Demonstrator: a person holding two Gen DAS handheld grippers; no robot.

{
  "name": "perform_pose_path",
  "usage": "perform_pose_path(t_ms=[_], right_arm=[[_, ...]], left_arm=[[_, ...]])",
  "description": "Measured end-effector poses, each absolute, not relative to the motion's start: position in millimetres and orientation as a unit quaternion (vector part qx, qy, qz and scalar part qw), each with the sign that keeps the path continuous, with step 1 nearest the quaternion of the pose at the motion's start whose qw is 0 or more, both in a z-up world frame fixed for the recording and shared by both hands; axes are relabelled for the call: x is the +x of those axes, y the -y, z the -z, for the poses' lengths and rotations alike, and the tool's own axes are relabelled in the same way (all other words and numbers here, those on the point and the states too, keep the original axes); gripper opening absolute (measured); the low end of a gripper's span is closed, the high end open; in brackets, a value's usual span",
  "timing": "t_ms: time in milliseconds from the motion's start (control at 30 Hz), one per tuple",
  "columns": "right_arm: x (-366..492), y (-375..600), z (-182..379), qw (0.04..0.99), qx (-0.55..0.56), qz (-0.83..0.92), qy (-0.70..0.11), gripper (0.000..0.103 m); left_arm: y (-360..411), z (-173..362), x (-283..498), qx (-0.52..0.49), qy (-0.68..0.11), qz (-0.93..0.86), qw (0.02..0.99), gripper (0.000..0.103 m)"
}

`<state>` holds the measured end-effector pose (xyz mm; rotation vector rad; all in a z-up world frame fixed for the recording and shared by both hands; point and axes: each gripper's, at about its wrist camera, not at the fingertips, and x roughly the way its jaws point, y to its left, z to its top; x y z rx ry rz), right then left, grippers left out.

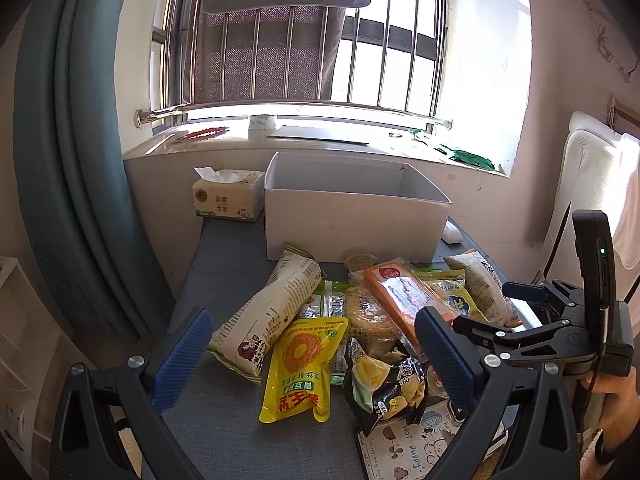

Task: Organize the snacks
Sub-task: 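Grasp the orange flying-cake pack with the right tool, then carry orange pack into box with right tool while left tool drops white bread bag in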

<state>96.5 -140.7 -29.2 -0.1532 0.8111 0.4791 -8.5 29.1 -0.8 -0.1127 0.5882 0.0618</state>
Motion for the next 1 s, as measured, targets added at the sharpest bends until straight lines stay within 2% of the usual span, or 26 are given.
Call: perform_pose_path(t_ms=[267, 367, 400, 433, 500, 800, 1000], right_arm=[[149.3, 87.5, 58.5, 0.865, -0.130, -0.217, -0.434, 0.103], [153.5, 76.7, 73.4, 0.855, -0.160, -0.205, -0.449, 0.098], [150.8, 74.4, 75.5, 0.856, -0.173, -0.204, -0.442, 0.090], [147.0, 73.0, 74.9, 0.860, -0.183, -0.206, -0.431, 0.071], [142.1, 72.9, 71.4, 0.862, -0.193, -0.200, -0.424, 0.060], [123.5, 114.2, 31.2, 0.880, -0.106, -0.234, -0.399, 0.057], [101.7, 148.5, 6.7, 0.898, -0.042, -0.229, -0.373, 0.057]], left_arm=[[-46.6, 7.0, -13.2, -0.057, -0.297, -0.046, 0.952, 0.103], [-54.7, 11.0, -14.1, -0.064, -0.301, -0.051, 0.950, 0.103], [-56.9, 12.6, -14.2, -0.065, -0.303, -0.052, 0.950, 0.103], [-59.0, 14.4, -13.8, -0.066, -0.304, -0.053, 0.949, 0.103], [-62.3, 18.9, -11.5, -0.067, -0.310, -0.055, 0.947, 0.103], [-73.3, 28.0, 11.8, -0.058, -0.318, -0.054, 0.945, 0.103], [-75.5, 43.7, 65.0, -0.015, -0.365, -0.009, 0.931, 0.103]])
